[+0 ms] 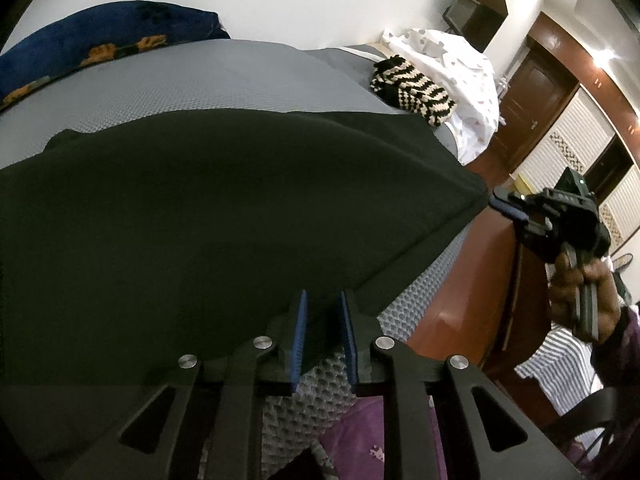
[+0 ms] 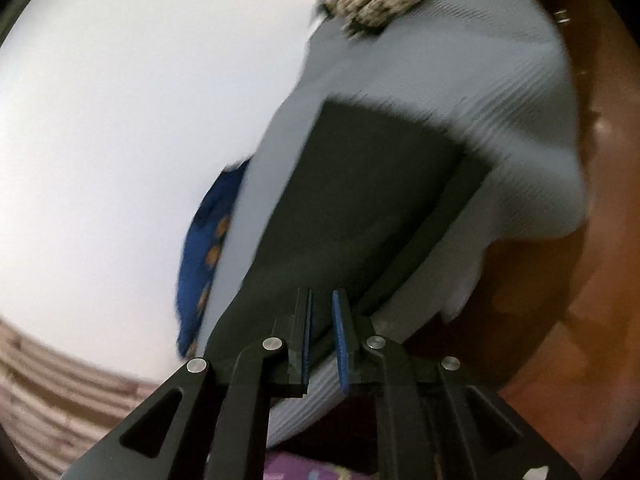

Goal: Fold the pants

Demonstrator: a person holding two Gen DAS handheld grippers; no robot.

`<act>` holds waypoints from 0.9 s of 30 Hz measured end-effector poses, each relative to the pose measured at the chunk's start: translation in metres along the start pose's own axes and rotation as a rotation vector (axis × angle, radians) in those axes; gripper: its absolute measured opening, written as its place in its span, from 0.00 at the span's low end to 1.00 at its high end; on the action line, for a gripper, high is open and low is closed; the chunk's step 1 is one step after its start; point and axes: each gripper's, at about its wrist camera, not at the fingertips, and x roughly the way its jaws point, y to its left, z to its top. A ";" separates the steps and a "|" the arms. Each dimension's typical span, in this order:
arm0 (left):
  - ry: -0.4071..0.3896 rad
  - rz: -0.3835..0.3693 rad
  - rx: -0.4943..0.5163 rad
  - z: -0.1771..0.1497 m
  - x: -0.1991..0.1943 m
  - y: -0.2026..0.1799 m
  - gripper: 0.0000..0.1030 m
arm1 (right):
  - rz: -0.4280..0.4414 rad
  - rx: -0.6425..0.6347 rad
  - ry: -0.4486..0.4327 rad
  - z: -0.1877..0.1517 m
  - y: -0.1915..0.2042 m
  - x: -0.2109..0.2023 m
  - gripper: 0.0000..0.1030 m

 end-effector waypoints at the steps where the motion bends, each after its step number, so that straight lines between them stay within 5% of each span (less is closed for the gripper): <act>1: 0.000 0.001 0.002 -0.001 0.000 0.000 0.18 | 0.008 -0.017 0.030 -0.007 0.006 0.007 0.15; 8: 0.002 -0.011 -0.004 0.001 -0.001 0.001 0.24 | -0.025 -0.143 0.184 -0.046 0.039 0.065 0.15; 15: -0.018 -0.036 -0.020 -0.001 0.000 0.003 0.34 | -0.151 -0.310 0.158 -0.063 0.064 0.075 0.21; 19: -0.025 -0.044 -0.027 -0.001 0.000 0.004 0.35 | -0.165 -0.341 0.155 -0.068 0.071 0.078 0.34; 23: -0.031 -0.054 -0.036 -0.001 0.001 0.005 0.35 | -0.138 -0.300 0.137 -0.064 0.068 0.077 0.39; 27: -0.036 -0.063 -0.042 -0.002 0.000 0.007 0.37 | 0.024 -0.067 0.085 -0.059 0.041 0.077 0.40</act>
